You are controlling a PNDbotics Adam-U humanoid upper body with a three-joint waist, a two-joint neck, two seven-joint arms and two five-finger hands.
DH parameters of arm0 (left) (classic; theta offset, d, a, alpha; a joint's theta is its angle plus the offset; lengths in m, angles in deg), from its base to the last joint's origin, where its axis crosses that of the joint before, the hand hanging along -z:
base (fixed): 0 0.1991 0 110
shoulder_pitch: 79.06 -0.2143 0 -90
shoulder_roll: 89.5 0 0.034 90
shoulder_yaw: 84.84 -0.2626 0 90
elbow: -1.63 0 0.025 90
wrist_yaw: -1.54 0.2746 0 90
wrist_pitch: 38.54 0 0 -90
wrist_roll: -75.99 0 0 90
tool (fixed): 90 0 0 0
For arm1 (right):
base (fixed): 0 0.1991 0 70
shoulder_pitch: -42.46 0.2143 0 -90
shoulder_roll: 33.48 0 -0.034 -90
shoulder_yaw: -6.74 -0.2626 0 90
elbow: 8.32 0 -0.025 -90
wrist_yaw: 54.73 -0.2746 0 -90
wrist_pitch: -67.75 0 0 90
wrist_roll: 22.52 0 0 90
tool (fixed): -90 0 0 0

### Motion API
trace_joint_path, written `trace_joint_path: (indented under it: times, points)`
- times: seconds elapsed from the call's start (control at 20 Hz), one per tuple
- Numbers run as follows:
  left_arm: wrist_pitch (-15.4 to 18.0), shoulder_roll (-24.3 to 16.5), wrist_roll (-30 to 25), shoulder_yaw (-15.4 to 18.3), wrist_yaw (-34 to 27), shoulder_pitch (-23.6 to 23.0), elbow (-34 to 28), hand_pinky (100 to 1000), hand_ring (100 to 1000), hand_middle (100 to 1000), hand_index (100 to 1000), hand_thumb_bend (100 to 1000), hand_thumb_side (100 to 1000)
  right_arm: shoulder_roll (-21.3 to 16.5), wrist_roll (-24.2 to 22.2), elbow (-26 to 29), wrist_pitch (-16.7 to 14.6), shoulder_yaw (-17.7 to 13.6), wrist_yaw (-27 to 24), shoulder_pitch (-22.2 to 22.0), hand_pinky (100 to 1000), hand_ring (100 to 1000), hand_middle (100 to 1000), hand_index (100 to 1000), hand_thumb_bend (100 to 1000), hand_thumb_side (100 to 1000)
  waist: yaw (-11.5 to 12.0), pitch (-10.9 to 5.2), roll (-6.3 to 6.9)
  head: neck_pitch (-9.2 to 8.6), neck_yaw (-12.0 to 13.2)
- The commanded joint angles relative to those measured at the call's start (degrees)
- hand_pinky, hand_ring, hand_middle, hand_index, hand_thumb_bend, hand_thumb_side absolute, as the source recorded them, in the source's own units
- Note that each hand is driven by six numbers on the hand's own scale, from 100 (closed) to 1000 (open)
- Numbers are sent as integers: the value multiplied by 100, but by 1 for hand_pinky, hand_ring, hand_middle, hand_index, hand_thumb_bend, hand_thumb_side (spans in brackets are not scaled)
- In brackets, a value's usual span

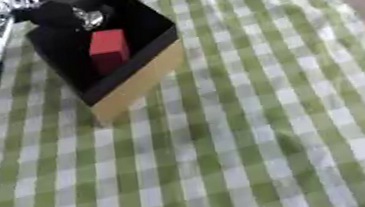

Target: Pick up objects on the table and place them in the box.

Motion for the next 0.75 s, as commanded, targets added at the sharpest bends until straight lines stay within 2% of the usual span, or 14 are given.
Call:
trace_joint_path:
  times: [0.05,0.2,0.4,0.75]
  points:
    - [156,-325,242,168,-286,-56,-512,575,635,674,807,190,615,-65,8,116,-17,-53,49,48,809,801,514,703,100,705,30,-172,-11,84,-45]
    - [312,-486,505,287,-552,-356,-943,569,623,668,804,146,587,-51,12,116,-24,-58,70,40,809,800,515,703,100,704,75,-206,-10,122,-77]
    - [534,-688,864,431,-911,-911,-1527,560,614,659,797,139,581,-26,23,116,-49,-68,100,50,809,800,516,703,100,701,126,-221,-10,116,-130]
    - [417,-699,1536,625,-1583,-2003,-2621,545,593,642,787,100,593,-28,75,116,-82,-103,163,103,809,799,518,704,100,696,218,-191,-60,71,-225]
